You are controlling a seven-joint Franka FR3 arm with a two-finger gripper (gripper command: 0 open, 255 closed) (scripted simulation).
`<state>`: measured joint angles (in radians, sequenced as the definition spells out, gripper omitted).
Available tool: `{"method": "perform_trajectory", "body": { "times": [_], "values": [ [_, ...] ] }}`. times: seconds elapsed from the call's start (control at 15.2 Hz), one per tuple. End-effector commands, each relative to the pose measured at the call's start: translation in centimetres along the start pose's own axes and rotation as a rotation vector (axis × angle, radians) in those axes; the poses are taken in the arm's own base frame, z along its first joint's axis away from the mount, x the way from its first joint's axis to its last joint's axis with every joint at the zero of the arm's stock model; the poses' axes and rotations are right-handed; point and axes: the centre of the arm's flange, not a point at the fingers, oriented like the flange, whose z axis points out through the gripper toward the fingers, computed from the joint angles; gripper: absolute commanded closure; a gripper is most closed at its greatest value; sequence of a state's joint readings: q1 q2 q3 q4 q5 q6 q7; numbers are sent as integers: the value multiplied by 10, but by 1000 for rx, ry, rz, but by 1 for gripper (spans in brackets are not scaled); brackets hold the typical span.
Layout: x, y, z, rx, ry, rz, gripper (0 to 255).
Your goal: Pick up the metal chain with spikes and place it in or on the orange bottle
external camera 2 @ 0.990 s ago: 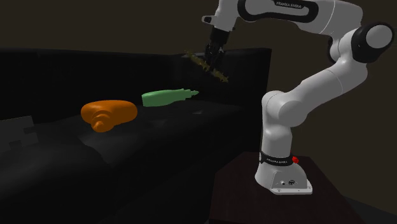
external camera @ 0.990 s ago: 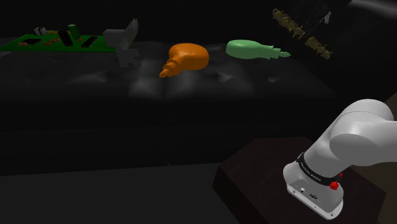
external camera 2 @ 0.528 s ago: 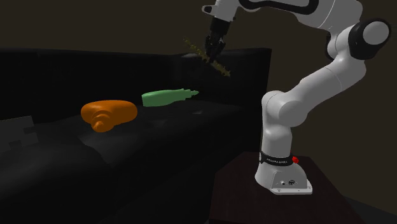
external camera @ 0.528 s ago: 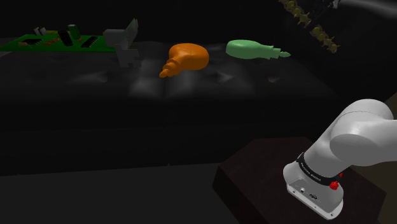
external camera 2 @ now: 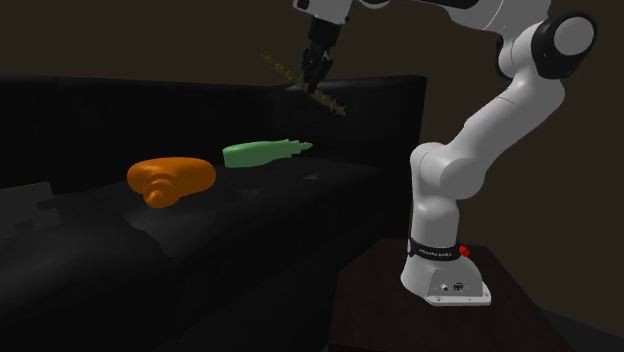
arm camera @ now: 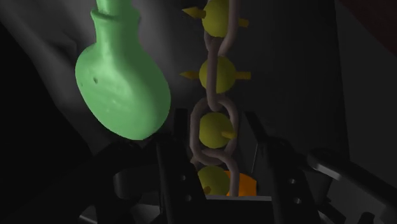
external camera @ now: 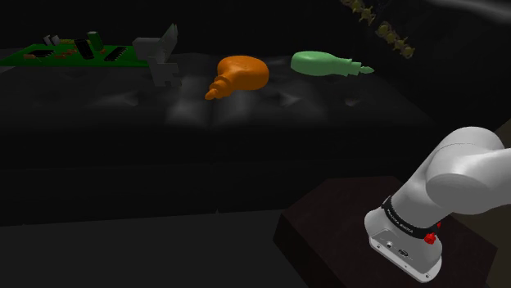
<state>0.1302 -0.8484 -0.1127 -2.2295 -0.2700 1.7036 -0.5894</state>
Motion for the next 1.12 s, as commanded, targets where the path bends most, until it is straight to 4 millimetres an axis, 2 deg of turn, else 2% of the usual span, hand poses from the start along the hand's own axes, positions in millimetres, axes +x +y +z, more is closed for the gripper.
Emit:
{"method": "perform_trajectory", "body": {
  "times": [0.0, 1.06],
  "values": [
    [25, -4, 3, 0, 1, 0, 255],
    [234, -23, 28, 0, 1, 0, 255]
  ]
}}
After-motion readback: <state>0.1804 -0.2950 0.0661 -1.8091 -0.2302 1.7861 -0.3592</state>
